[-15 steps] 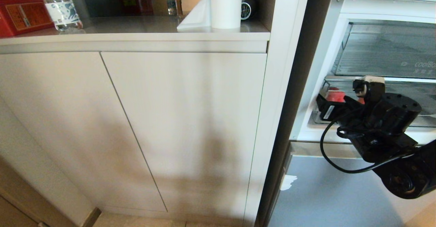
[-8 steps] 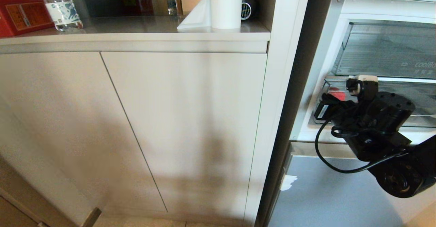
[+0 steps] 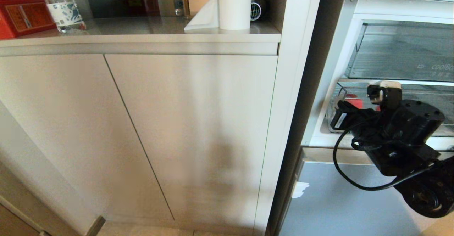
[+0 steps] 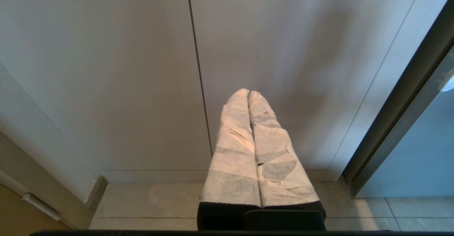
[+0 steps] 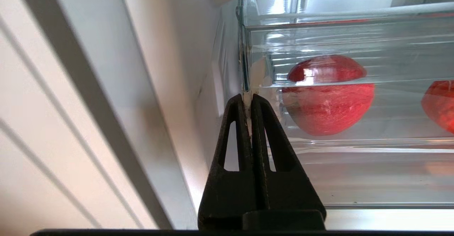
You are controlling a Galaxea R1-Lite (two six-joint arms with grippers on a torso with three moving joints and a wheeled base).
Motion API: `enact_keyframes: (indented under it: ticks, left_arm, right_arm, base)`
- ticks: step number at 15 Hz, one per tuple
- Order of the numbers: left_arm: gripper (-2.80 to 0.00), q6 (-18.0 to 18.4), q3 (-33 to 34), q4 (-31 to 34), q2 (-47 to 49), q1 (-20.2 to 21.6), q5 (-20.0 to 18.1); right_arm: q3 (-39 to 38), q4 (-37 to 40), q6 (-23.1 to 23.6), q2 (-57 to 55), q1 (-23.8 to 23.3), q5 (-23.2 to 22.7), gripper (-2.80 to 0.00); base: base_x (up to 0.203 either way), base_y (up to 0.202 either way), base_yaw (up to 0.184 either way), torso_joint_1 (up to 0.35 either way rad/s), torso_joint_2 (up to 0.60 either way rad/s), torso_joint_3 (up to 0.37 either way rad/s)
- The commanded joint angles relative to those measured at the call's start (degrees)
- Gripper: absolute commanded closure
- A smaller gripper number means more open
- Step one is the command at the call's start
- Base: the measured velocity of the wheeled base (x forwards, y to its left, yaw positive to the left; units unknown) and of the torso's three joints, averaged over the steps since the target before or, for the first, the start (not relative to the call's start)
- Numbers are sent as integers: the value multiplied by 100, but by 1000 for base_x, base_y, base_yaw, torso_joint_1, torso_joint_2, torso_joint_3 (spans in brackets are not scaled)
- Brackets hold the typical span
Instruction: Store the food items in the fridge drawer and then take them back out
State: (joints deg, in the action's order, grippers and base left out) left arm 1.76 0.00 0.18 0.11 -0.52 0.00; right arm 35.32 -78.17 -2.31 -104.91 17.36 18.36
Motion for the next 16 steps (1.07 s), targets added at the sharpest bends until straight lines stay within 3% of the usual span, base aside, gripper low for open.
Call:
enact_keyframes:
  ticks: [1, 10, 16]
  left_arm:
    - [0, 0, 0, -1, 7, 0, 0]
    - [0, 0, 0, -1, 7, 0, 0]
    - [0, 0, 0, -1, 7, 0, 0]
  right_arm:
    - [-275, -51, -45, 298, 21, 1, 0]
    - [-1427, -367, -121, 1181, 199, 27, 0]
    - [-2456, -349, -95, 2199, 651, 270, 0]
  base:
    - [0, 0, 0, 0, 0, 0]
    - [0, 0, 0, 0, 0, 0]
    - [0, 0, 0, 0, 0, 0]
